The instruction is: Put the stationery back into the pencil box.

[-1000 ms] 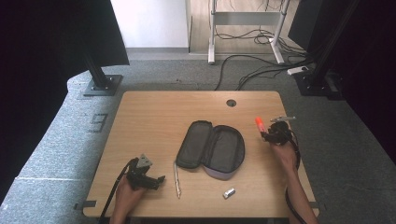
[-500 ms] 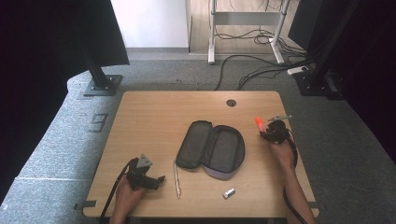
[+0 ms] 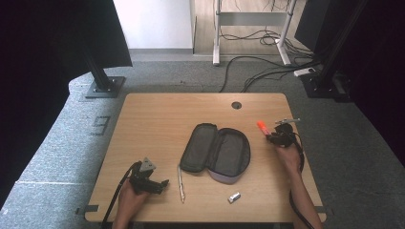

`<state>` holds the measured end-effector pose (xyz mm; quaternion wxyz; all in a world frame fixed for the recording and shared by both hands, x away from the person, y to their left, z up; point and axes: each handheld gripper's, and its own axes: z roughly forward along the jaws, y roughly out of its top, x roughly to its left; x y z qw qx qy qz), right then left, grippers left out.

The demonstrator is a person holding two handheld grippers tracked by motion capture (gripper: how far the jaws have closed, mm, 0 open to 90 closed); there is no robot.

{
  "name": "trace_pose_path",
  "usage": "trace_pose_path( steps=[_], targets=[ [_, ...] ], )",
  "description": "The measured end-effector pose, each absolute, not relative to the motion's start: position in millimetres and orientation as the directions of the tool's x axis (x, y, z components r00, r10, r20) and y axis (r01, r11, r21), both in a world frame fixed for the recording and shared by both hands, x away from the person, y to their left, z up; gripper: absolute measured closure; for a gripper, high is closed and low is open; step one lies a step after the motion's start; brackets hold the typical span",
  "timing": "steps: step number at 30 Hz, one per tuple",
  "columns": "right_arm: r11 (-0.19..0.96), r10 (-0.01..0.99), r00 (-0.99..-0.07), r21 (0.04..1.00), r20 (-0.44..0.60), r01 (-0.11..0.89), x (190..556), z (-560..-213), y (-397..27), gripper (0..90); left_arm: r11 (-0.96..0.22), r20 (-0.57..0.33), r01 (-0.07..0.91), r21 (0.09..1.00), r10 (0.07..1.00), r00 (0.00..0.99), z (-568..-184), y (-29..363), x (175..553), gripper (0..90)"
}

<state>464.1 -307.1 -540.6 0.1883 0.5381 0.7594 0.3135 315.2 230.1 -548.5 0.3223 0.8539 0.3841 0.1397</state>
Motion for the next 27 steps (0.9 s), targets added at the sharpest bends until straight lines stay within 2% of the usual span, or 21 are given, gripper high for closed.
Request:
trace_pose_path(
  steps=[27],
  targets=[
    [0.258, 0.928, -0.373, 0.717, 0.002, 0.647, 445.8, -513.7, -304.9, 65.2, -0.497, -0.009, 0.566, 0.658, 0.746, 0.666, -548.5, 230.1, 315.2, 0.0]
  ],
)
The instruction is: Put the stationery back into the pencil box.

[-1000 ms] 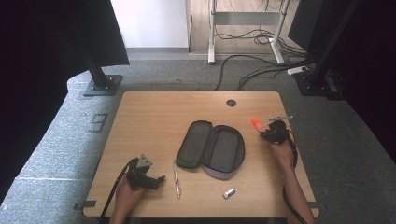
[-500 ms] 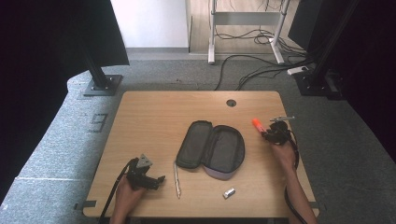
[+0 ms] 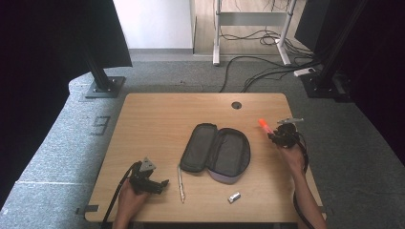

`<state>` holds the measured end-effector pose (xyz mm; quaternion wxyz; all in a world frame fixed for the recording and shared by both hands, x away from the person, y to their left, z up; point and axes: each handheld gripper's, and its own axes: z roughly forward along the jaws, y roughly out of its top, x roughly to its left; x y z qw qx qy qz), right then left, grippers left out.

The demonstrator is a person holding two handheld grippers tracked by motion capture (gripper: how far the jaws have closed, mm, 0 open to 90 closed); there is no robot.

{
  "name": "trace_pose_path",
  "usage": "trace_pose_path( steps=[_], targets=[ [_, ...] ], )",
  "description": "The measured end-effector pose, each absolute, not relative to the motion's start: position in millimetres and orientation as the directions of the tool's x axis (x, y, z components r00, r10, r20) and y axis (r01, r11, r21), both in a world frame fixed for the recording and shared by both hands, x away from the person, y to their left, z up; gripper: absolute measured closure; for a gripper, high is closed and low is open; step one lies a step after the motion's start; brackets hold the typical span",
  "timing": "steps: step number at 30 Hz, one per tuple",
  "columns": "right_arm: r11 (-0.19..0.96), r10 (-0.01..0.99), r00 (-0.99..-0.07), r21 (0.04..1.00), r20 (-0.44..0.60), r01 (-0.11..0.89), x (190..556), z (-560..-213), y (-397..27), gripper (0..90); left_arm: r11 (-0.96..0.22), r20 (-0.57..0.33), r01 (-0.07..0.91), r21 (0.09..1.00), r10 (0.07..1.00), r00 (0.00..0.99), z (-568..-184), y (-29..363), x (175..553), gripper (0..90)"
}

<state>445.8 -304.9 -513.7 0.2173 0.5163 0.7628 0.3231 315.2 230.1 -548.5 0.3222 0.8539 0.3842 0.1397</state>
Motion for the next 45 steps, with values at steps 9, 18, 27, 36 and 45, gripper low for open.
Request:
trace_pose_path(
  steps=[9, 18, 27, 36, 45],
  targets=[
    [0.26, 0.925, -0.38, 0.731, -0.001, 0.631, 440.6, -503.1, -302.9, 65.2, -0.497, -0.009, 0.566, 0.658, 0.746, 0.666, -548.5, 230.1, 315.2, 0.0],
    [0.254, 0.923, -0.384, 0.741, 0.006, 0.622, 434.2, -495.6, -304.0, 65.3, -0.497, -0.009, 0.566, 0.658, 0.746, 0.666, -548.5, 230.1, 315.2, 0.0],
    [0.259, 0.917, -0.399, 0.752, 0.006, 0.606, 426.3, -486.2, -301.3, 65.2, -0.497, -0.009, 0.566, 0.658, 0.746, 0.666, -548.5, 230.1, 315.2, 0.0],
    [0.267, 0.903, -0.429, 0.766, 0.012, 0.585, 418.2, -477.3, -292.1, 65.2, -0.497, -0.009, 0.566, 0.657, 0.746, 0.666, -548.4, 230.1, 315.2, 0.0],
    [0.279, 0.888, -0.46, 0.772, 0.019, 0.571, 413.3, -476.2, -279.4, 65.2, -0.497, -0.009, 0.566, 0.658, 0.746, 0.666, -548.5, 230.1, 315.2, 0.0]
  ],
)
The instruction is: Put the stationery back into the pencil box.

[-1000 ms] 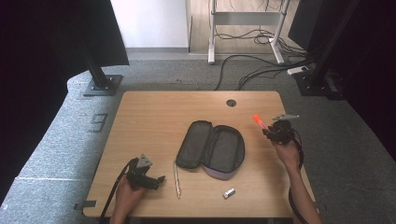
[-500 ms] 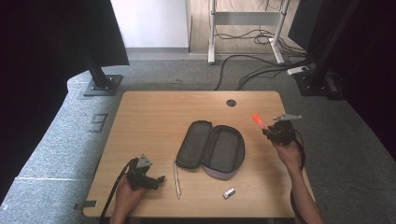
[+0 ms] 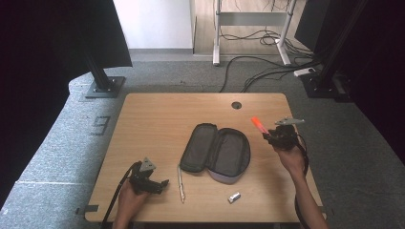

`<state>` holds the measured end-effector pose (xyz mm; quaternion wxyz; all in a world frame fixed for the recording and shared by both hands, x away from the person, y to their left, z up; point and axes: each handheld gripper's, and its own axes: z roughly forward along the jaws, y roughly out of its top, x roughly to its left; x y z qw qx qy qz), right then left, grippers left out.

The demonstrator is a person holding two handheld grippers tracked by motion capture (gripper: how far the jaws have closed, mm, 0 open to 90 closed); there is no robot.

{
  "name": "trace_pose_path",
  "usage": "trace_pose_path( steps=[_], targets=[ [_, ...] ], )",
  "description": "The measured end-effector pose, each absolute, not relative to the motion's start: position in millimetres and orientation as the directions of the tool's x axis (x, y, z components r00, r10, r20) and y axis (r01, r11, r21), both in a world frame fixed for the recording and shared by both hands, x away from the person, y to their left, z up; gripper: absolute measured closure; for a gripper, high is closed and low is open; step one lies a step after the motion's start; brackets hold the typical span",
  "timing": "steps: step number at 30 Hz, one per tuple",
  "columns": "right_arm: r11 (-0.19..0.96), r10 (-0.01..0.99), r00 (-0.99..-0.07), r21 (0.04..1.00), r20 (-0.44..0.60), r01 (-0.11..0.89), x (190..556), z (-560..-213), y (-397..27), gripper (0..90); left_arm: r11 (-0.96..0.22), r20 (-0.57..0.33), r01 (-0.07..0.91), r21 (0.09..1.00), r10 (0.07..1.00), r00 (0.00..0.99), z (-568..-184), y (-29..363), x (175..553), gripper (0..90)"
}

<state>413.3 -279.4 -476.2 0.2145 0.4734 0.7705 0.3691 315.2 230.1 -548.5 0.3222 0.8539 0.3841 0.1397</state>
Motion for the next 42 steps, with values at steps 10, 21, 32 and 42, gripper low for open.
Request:
trace_pose_path(
  steps=[10, 21, 32, 42],
  targets=[
    [0.281, 0.875, -0.483, 0.782, 0.029, 0.557, 407.3, -474.2, -269.5, 65.3, -0.497, -0.009, 0.566, 0.657, 0.746, 0.666, -548.5, 230.1, 315.2, 0.0],
    [0.304, 0.853, -0.521, 0.793, 0.021, 0.529, 399.0, -470.3, -255.1, 65.3, -0.497, -0.009, 0.566, 0.658, 0.746, 0.666, -548.5, 230.1, 315.2, 0.0],
    [0.329, 0.821, -0.57, 0.802, 0.018, 0.499, 391.6, -467.4, -232.7, 65.2, -0.498, -0.009, 0.566, 0.657, 0.746, 0.666, -548.4, 230.1, 315.2, 0.0],
    [0.347, 0.798, -0.602, 0.8, 0.023, 0.49, 387.2, -470.4, -215.7, 65.3, -0.497, -0.009, 0.566, 0.657, 0.746, 0.666, -548.5, 230.1, 315.2, 0.0]
  ],
)
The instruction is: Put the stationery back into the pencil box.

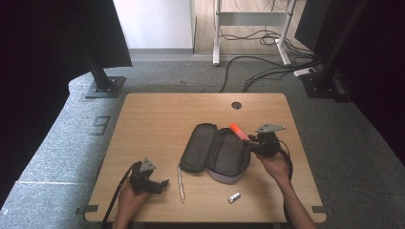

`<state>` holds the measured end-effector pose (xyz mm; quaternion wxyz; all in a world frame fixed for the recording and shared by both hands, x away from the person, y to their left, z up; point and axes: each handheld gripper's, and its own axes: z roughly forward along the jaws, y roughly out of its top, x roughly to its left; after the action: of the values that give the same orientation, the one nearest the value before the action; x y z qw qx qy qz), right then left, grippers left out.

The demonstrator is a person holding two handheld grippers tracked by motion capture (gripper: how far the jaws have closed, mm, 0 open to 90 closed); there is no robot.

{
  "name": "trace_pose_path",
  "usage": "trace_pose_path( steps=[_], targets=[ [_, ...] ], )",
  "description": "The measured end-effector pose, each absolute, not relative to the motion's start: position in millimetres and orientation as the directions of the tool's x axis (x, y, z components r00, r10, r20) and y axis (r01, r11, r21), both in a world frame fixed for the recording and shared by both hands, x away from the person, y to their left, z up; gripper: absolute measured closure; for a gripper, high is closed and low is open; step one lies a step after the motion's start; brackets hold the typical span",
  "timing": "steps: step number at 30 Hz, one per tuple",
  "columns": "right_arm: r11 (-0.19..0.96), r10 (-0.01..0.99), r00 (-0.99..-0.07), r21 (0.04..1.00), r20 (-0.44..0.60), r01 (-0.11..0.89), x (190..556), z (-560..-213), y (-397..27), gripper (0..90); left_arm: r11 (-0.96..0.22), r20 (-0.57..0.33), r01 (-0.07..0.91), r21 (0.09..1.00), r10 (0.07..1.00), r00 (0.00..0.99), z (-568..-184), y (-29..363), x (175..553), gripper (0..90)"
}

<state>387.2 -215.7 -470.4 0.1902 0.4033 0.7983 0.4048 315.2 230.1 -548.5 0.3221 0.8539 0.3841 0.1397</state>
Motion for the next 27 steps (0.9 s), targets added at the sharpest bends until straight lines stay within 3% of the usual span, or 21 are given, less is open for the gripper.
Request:
trace_pose_path(
  steps=[27],
  targets=[
    [0.394, 0.771, -0.636, 0.773, 0.016, 0.497, 386.8, -497.9, -188.8, 65.2, -0.497, -0.009, 0.566, 0.658, 0.746, 0.666, -548.5, 230.1, 315.2, 0.0]
  ],
)
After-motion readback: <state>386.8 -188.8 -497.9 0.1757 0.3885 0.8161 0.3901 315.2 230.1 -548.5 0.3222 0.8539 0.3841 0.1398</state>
